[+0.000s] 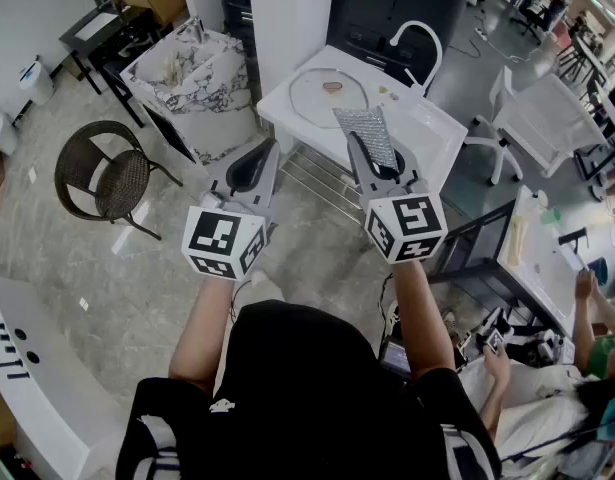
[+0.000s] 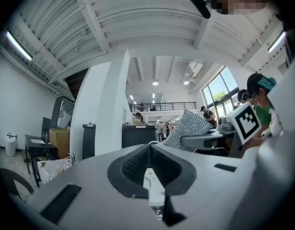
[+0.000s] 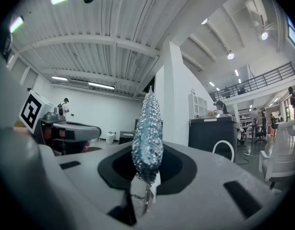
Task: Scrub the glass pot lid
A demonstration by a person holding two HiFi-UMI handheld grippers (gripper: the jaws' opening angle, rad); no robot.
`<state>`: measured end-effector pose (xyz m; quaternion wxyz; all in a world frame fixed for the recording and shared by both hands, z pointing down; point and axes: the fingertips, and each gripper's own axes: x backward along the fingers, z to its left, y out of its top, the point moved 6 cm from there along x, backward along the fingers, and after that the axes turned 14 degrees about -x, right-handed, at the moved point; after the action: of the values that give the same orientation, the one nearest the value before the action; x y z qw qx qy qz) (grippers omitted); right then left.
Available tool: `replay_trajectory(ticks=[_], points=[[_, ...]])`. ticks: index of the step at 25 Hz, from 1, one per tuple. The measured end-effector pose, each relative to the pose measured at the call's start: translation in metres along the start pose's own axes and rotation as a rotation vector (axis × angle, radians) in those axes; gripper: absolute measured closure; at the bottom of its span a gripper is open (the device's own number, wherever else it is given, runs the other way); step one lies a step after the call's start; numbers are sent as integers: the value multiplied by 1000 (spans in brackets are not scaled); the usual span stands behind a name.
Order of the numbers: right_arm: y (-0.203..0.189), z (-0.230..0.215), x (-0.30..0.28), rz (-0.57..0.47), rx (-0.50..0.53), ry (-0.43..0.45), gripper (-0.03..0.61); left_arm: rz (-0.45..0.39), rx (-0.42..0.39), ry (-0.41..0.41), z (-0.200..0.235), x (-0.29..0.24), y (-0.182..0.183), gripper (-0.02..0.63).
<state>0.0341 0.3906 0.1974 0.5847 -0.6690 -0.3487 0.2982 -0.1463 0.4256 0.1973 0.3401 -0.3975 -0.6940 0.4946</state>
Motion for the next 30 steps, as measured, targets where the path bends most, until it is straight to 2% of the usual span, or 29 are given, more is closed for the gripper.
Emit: replay_trajectory(ticks=[14,30], points=[[-10,-12,5,18,-31,-6,512,18,13,-8,-10,-7,-5,606],[-4,-49,-27,20,-29,-21,511,5,27,-36,0,-61,-13,606]])
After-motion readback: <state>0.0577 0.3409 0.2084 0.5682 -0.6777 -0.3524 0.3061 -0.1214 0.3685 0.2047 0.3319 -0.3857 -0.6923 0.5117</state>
